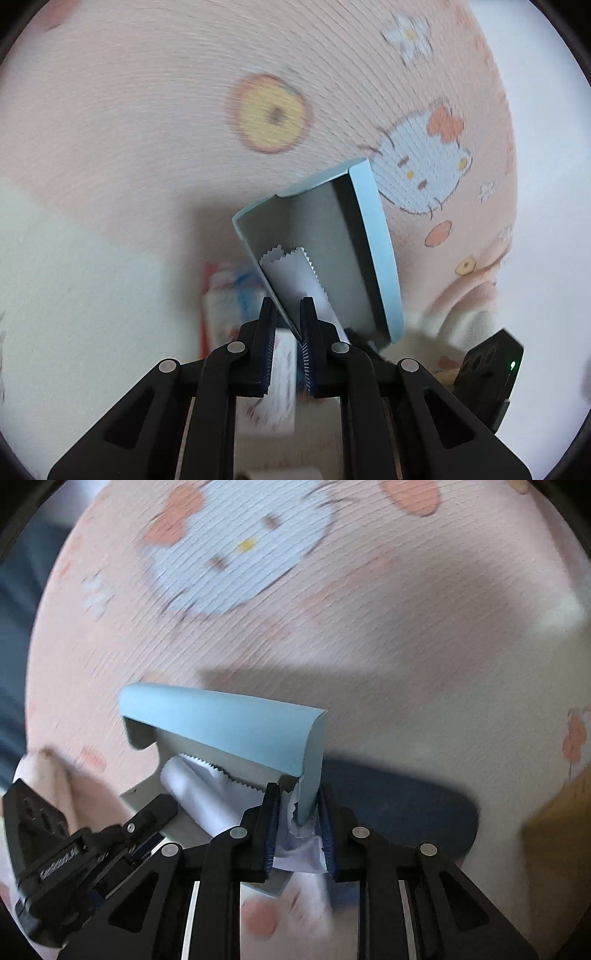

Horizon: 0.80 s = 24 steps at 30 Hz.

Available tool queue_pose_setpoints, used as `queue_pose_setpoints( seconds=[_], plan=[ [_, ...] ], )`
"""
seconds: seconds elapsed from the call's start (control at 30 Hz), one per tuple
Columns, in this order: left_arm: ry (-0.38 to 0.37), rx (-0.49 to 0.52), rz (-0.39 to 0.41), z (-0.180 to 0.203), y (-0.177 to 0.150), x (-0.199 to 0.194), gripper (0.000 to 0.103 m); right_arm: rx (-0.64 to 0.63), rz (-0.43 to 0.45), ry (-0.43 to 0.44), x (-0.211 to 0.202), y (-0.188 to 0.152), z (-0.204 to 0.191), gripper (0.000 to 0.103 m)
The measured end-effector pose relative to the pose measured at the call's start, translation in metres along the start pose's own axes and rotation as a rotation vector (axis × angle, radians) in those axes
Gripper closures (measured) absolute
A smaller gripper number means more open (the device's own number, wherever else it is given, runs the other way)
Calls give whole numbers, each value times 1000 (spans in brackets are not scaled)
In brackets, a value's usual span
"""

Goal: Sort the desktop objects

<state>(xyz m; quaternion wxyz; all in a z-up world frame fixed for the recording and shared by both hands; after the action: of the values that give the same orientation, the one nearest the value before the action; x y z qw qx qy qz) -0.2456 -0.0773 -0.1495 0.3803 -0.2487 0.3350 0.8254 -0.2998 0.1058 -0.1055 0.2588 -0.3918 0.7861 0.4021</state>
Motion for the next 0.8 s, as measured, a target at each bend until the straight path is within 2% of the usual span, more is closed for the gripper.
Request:
queue_pose_setpoints(
  seconds=[0.13,0.17,0.2,0.33,0.4,0.5,0.6,0.73,0.8],
  plan=[
    [55,-48,-6,-39,-27,-44,88,-69,-90,14,-5,-41,-27,84],
    [66,-70,-18,-49,-36,-53,88,-94,-116,9,-1,-63,-39,84],
    [78,-86,-30,-56,-43,-59,88,-121,-153,1,5,-82,-54,84],
    [183,-133,-100,-98,-85,-91,88,-185,-329,3,38,-137,-68,84],
    [197,-189,-133,-116,-104,-104,88,-227,-417,7,45,-167,-76,84],
    [202,-261,-167,-139,-124,-120,88,-306,-503,13,55,-197,-88,84],
    [229,-264,-173,-147,-137,-126,88,-350,-546,6,62,-215,-93,84],
    [295,-204,-170,-144,-140,-116,85,-365,-556,-14,78,-215,-101,83],
    [297,-197,-163,-144,-138,-112,85,-363,-564,-9,83,-214,-103,75]
  ],
)
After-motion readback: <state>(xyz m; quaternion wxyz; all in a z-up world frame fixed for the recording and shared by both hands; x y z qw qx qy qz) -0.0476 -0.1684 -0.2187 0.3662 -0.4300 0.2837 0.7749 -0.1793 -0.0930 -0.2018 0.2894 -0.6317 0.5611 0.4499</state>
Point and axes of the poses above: each gripper's, at about its wrist camera, not at the fingertips, and x roughly the way its jaws point, z to its right, y to its top, the point moved 3 cm from there along x, roughly the way its jaws point
